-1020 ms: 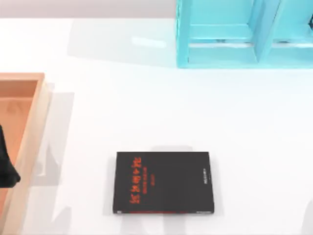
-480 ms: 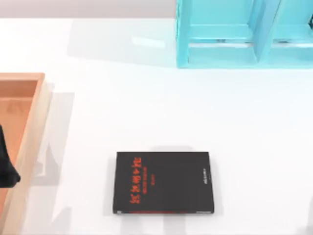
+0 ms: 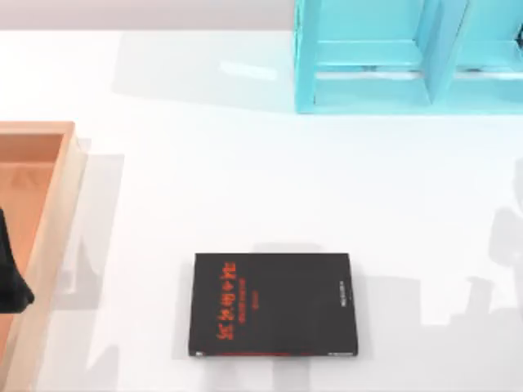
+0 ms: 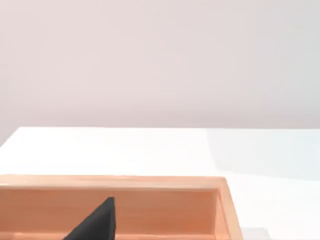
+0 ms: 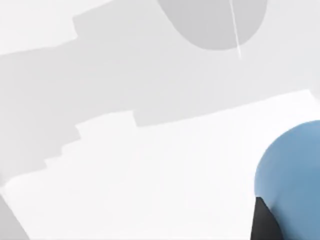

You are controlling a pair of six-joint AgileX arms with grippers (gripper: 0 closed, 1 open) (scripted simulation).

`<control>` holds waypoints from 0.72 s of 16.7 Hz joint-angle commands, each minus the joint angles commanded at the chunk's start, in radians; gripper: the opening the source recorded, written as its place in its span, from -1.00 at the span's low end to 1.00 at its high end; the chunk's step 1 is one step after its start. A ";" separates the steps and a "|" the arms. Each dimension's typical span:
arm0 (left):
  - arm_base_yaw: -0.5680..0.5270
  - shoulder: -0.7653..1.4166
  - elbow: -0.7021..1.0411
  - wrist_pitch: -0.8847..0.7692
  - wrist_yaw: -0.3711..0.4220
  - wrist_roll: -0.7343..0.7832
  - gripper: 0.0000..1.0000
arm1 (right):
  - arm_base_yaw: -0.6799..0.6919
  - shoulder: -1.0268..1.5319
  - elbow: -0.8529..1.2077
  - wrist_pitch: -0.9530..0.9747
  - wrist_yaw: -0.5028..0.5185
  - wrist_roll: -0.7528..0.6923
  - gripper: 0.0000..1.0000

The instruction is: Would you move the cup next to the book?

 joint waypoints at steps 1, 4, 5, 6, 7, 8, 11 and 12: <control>0.000 0.000 0.000 0.000 0.000 0.000 1.00 | 0.060 0.041 0.043 -0.012 0.001 0.130 -1.00; 0.000 0.000 0.000 0.000 0.000 0.000 1.00 | 0.236 0.159 0.169 -0.044 0.001 0.541 -1.00; 0.000 0.000 0.000 0.000 0.000 0.000 1.00 | 0.291 0.195 0.209 -0.053 0.000 0.681 -1.00; 0.000 0.000 0.000 0.000 0.000 0.000 1.00 | 0.343 0.229 0.248 -0.059 -0.001 0.820 -1.00; 0.000 0.000 0.000 0.000 0.000 0.000 1.00 | 0.392 0.261 0.286 -0.064 -0.002 0.956 -1.00; 0.000 0.000 0.000 0.000 0.000 0.000 1.00 | 0.439 0.291 0.323 -0.068 -0.003 1.088 -1.00; 0.000 0.000 0.000 0.000 0.000 0.000 1.00 | 0.558 0.366 0.422 -0.071 -0.004 1.442 -1.00; 0.000 0.000 0.000 0.000 0.000 0.000 1.00 | 0.591 0.386 0.451 -0.069 -0.004 1.541 -1.00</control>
